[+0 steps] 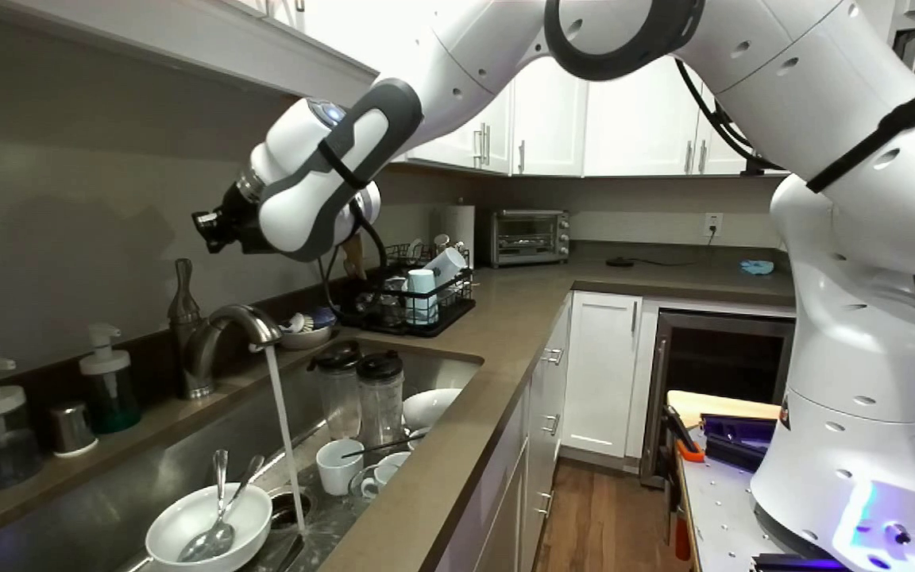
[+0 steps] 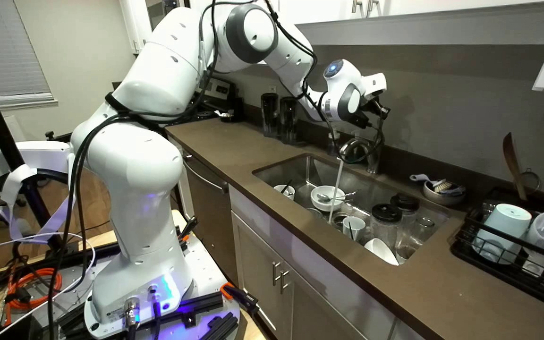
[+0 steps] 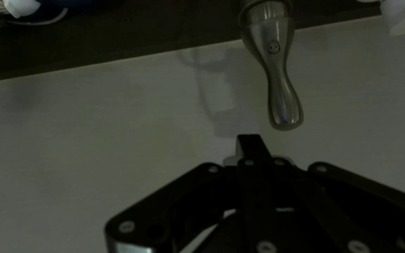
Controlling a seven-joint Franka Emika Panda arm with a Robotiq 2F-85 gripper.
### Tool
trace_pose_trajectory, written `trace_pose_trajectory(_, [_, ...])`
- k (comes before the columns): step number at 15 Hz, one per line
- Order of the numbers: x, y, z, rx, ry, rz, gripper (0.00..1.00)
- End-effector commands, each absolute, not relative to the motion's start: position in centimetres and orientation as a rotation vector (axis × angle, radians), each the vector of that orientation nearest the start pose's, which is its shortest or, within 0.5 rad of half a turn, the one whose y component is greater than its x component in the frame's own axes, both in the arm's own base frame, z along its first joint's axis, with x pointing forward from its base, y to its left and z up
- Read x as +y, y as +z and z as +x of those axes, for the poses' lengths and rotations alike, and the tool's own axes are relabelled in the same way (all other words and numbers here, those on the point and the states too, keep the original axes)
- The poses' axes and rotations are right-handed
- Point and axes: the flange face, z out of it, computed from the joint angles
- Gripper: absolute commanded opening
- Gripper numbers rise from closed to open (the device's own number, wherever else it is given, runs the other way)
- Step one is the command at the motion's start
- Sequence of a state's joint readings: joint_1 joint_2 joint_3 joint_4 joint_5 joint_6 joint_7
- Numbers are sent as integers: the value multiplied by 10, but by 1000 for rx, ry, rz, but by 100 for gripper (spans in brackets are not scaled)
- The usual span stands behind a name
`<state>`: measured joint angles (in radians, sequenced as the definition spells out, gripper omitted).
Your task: Open the tap then close the tap then open the tap again
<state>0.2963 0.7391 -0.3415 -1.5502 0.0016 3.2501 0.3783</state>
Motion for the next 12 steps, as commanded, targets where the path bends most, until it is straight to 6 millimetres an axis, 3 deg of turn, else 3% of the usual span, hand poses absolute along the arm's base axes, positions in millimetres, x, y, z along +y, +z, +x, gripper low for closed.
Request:
trace_pose_trajectory(1, [35, 357, 733, 333, -1522, -2706, 0])
trace_pose_trajectory(12, [40, 341, 693, 356, -1563, -2691, 0])
